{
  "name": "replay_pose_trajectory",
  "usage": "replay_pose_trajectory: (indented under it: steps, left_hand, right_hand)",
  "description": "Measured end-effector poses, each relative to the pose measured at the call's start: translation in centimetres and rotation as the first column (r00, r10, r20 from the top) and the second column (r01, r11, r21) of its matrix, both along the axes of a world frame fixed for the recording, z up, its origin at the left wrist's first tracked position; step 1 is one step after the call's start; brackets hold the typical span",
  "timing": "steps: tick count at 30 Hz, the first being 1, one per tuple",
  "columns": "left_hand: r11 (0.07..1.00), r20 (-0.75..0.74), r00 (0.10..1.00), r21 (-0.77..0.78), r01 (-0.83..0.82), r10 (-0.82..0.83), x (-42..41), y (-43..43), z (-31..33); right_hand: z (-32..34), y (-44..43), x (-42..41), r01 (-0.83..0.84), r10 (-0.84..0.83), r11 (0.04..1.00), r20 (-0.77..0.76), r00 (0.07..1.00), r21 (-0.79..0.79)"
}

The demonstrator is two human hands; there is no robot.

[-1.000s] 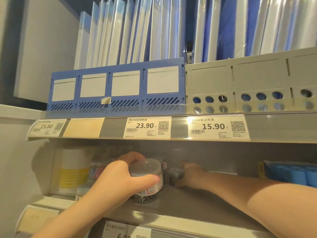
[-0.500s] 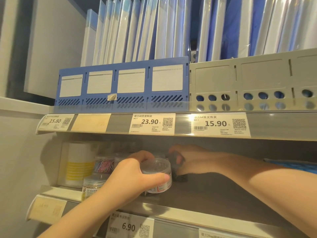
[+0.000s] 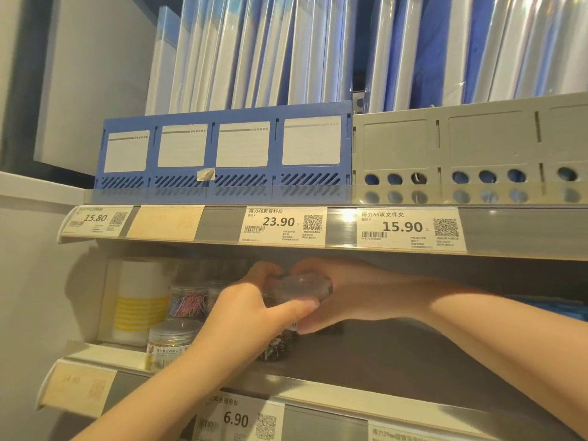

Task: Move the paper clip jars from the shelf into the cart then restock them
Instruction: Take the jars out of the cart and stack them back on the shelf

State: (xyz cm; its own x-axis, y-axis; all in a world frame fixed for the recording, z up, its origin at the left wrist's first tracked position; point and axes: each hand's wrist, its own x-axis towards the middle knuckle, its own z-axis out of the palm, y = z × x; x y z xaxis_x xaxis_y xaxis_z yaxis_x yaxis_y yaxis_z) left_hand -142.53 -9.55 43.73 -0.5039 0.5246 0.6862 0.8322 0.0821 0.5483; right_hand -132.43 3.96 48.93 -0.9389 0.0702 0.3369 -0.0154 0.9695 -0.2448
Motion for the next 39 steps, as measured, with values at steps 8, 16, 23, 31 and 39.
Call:
replay_pose_trajectory:
  steps: [8,16,23,31,39]
  left_hand:
    - [1.0,-0.009,1.0,0.014,-0.003,0.003,-1.5,-1.2,-0.5]
    - [1.0,-0.012,1.0,-0.008,0.001,-0.001,-1.8,-0.5,-1.2]
    - [1.0,0.001,1.0,0.002,0.0,0.0,-1.7,-0.2,-1.4]
    - [1.0,0.004,1.0,0.013,0.017,-0.017,-1.7,-0.4,-1.5]
    - [1.0,0.006,1.0,0.012,0.021,-0.021,-1.4,-0.7,-1.4]
  right_hand:
    - [0.2,5.9,-3.0,0.325,-0.352,0.905,-0.054,0.935,-0.273]
    - [-2.1,8.0,-6.1,0.502,-0.508,0.842,0.025,0.861,-0.197]
    - [-2.9,8.5,-7.3,0.505,-0.512,0.843,0.015,0.859,-0.182]
    - [-3.3,8.6,-7.3,0.478,-0.487,0.854,0.008,0.873,-0.205]
    - [-3.6,9.1,-7.5,0.48,-0.497,0.83,0.015,0.868,-0.283]
